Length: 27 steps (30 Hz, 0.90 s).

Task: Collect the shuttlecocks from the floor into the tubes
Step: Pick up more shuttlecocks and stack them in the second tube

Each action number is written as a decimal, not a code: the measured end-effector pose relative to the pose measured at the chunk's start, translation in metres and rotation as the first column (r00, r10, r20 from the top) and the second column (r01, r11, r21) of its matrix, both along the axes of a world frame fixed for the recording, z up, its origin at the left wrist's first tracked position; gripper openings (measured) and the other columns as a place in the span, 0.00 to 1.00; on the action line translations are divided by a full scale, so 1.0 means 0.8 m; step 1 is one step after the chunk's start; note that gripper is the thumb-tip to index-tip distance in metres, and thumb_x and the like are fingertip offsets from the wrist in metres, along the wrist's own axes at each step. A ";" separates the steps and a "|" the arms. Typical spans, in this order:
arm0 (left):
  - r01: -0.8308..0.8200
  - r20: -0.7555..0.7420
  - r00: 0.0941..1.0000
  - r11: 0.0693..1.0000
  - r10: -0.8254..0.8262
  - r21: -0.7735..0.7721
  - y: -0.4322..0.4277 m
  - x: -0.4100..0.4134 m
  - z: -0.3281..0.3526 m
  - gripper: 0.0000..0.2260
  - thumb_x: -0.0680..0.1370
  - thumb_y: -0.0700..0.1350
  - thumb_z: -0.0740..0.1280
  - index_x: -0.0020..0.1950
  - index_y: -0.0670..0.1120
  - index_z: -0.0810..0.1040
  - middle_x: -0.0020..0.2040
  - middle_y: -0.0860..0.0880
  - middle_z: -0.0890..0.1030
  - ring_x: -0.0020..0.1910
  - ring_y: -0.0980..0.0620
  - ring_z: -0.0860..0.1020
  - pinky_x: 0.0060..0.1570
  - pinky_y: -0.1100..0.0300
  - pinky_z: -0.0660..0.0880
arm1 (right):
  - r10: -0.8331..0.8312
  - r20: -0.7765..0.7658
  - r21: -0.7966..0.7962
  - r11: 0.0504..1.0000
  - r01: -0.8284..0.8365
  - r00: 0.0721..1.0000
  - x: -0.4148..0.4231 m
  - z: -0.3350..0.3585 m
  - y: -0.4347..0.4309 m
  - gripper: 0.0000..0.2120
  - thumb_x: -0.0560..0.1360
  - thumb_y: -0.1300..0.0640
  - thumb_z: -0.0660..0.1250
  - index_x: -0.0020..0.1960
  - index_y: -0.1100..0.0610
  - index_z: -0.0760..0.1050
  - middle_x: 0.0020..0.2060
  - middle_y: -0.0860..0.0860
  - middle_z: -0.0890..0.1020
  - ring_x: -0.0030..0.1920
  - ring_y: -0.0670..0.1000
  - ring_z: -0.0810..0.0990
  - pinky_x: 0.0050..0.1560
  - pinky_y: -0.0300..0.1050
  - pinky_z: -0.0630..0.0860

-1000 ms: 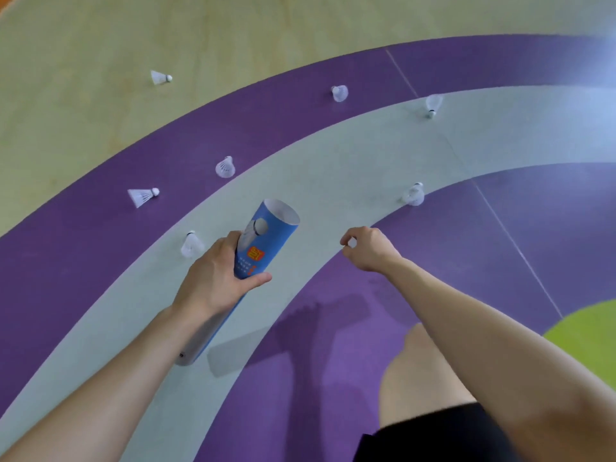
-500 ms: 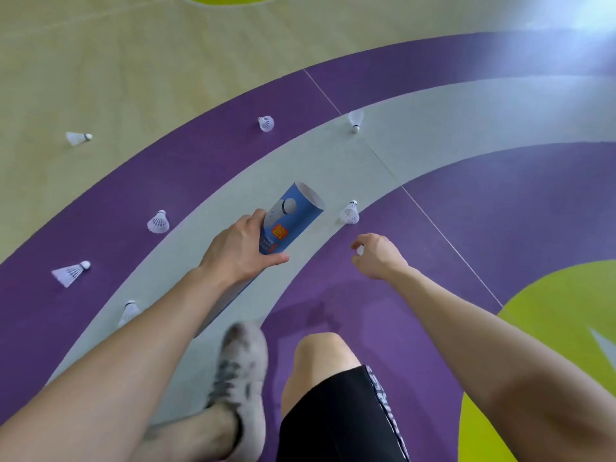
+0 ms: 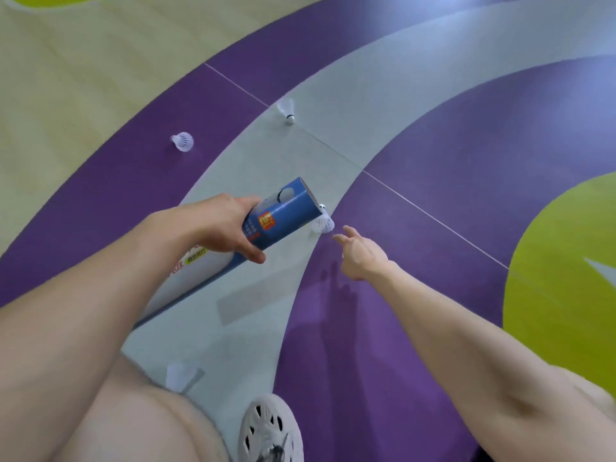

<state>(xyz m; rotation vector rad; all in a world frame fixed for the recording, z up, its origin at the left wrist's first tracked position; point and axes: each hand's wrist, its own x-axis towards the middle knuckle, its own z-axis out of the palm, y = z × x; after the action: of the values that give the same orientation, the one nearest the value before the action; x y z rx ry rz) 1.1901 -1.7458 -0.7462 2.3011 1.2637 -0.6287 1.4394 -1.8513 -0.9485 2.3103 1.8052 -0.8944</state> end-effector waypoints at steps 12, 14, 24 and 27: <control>0.045 0.112 0.993 0.999 -0.045 -0.001 0.152 0.032 -0.098 0.34 0.68 0.55 0.87 0.69 0.54 0.76 0.59 0.49 0.84 0.57 0.43 0.81 0.54 0.54 0.77 | -0.081 0.052 0.143 0.987 0.073 0.995 -0.019 -0.042 0.117 0.32 0.75 0.66 0.63 0.79 0.58 0.65 0.68 0.56 0.75 0.59 0.65 0.82 0.55 0.59 0.80; -0.017 0.174 0.985 0.999 0.024 -0.043 0.164 0.023 -0.106 0.35 0.66 0.55 0.87 0.68 0.57 0.75 0.57 0.51 0.84 0.55 0.45 0.81 0.54 0.53 0.78 | -0.119 0.024 0.194 0.974 0.112 0.993 -0.009 -0.009 0.131 0.31 0.74 0.68 0.64 0.77 0.57 0.70 0.67 0.56 0.78 0.63 0.64 0.80 0.61 0.58 0.78; -0.099 0.287 0.953 0.995 0.094 0.001 0.226 0.007 -0.070 0.30 0.68 0.52 0.87 0.63 0.57 0.74 0.54 0.52 0.83 0.51 0.48 0.82 0.48 0.53 0.78 | -0.331 -0.269 0.526 0.736 0.426 0.904 0.066 0.185 0.220 0.04 0.78 0.51 0.74 0.51 0.50 0.84 0.57 0.47 0.80 0.53 0.52 0.79 0.51 0.46 0.74; -0.141 0.326 0.938 0.989 0.117 0.050 0.236 -0.016 -0.057 0.30 0.67 0.54 0.87 0.60 0.59 0.73 0.55 0.53 0.83 0.53 0.48 0.82 0.55 0.47 0.81 | -0.252 -0.391 0.560 0.698 0.446 0.885 0.057 0.227 0.242 0.03 0.78 0.50 0.75 0.47 0.48 0.83 0.64 0.41 0.77 0.57 0.46 0.77 0.55 0.41 0.71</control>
<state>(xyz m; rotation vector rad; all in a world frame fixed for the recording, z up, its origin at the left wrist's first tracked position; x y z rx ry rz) 1.1770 -1.5572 -0.7917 2.2399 1.2808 -0.1520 1.4849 -1.6576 -0.7668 3.1992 2.0586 -0.7560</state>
